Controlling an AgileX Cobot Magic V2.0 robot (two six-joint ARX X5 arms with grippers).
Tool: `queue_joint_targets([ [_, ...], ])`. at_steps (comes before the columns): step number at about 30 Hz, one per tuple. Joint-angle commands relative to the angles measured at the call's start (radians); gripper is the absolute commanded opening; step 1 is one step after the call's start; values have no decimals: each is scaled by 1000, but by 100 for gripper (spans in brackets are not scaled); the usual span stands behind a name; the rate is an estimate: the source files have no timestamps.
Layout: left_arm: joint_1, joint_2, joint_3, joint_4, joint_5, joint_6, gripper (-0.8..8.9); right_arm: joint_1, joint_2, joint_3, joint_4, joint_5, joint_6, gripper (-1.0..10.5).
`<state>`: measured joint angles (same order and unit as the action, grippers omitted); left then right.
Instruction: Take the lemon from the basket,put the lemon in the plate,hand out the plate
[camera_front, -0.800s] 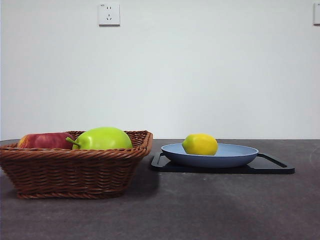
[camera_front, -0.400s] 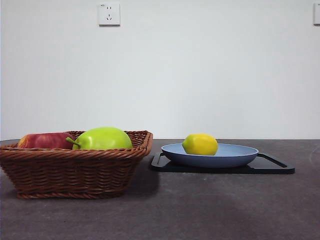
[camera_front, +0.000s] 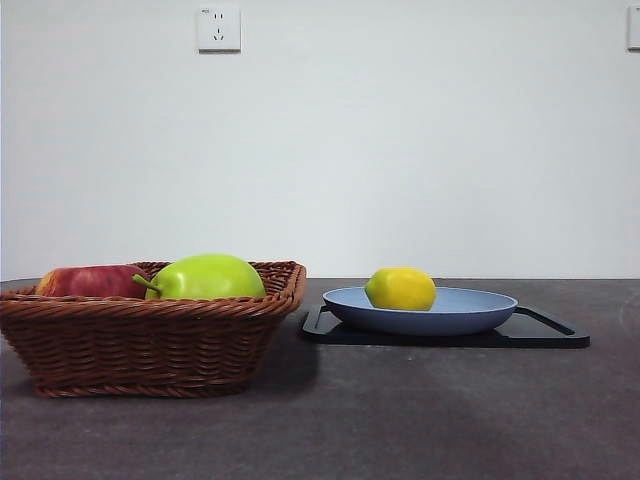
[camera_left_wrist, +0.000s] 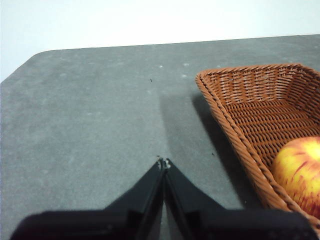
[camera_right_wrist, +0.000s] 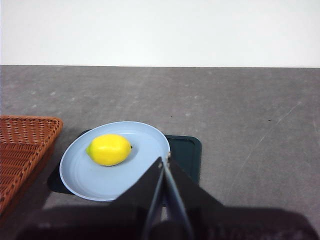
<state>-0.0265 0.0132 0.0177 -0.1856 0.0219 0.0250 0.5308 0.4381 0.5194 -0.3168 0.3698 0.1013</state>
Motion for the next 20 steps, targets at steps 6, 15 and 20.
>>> queue_joint_targets([
  [6,16,-9,-6,2,6,-6,8,7,0,3,10,6,14,4],
  [15,16,-9,-6,2,8,-6,8,7,0,3,10,6,14,4],
  [20,16,-9,-6,2,8,-6,8,7,0,3,10,6,14,4],
])
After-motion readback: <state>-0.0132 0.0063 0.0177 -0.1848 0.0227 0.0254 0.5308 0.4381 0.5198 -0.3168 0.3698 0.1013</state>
